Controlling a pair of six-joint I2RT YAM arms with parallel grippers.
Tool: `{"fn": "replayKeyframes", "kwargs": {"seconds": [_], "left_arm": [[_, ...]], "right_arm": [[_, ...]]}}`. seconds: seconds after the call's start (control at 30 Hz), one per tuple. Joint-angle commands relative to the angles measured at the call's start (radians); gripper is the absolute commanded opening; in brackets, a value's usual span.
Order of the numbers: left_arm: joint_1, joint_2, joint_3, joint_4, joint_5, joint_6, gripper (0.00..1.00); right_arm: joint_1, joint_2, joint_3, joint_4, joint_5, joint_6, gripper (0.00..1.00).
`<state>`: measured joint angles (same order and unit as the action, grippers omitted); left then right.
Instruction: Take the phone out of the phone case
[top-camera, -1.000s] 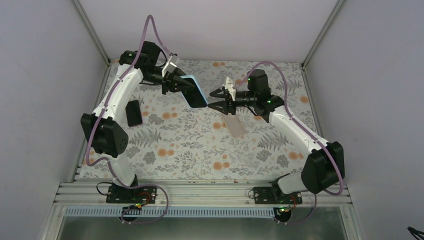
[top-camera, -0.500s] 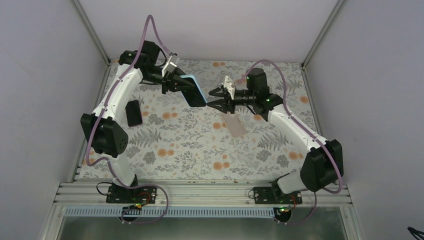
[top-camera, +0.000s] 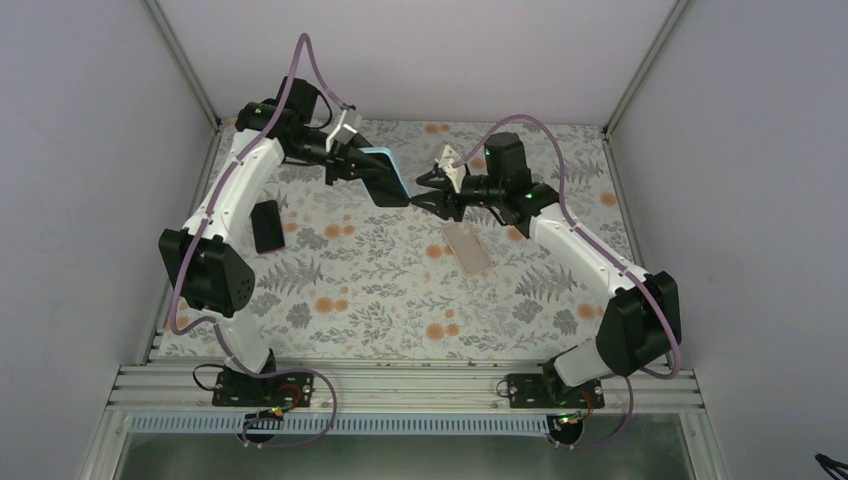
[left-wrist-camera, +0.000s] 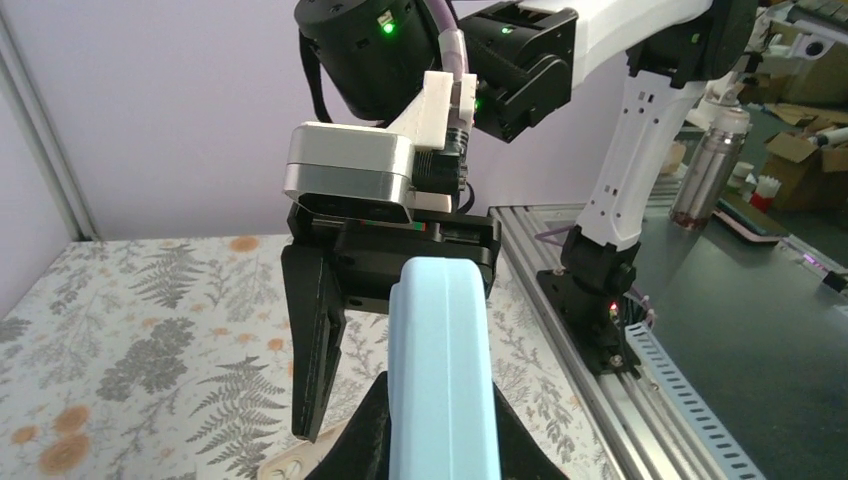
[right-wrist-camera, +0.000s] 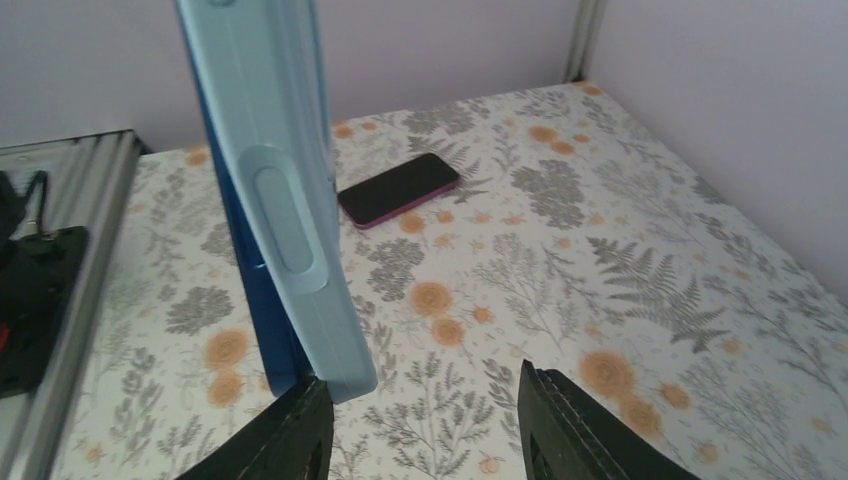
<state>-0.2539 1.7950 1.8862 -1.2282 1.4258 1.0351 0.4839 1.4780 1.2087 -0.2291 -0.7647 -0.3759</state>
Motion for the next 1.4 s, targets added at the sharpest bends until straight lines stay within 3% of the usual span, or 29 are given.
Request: {"fn": "replayKeyframes", "kwargs": {"seconds": [0.0, 0.3, 0.73, 0.83, 1.07, 1.23, 1.37], "left_arm": [[-0.05, -0.054, -0.006, 0.005, 0.375, -0.06, 0.02], [-0.056, -0.055, -0.012, 0.031, 0.375, -0.093, 0.02], [-0.078, -0.034, 0.01, 0.05, 0.377, -0.134, 0.02], [-0.075, -0.037, 0.004, 0.052, 0.376, -0.135, 0.02], [-0.044, 0.006, 0.018, 0.027, 0.375, -0.098, 0.02], [-0.028, 0.087, 0.072, -0.122, 0.372, 0.084, 0.02], [-0.031, 0.121, 0.083, -0.129, 0.341, 0.112, 0.02]], "right_arm": [[0.015, 0.034, 0.059, 0.116, 0.209, 0.04, 0.48], [0.021, 0.048, 0.075, 0.146, 0.199, 0.055, 0.49], [0.085, 0.122, 0.26, 0.16, 0.287, 0.117, 0.53], [0.083, 0.118, 0.259, 0.191, 0.207, 0.141, 0.57], [0.093, 0.104, 0.267, 0.185, -0.179, 0.154, 0.61], [0.124, 0.057, 0.275, 0.171, -0.248, 0.148, 0.63], [0.131, 0.047, 0.316, 0.162, -0.275, 0.178, 0.63]]}}
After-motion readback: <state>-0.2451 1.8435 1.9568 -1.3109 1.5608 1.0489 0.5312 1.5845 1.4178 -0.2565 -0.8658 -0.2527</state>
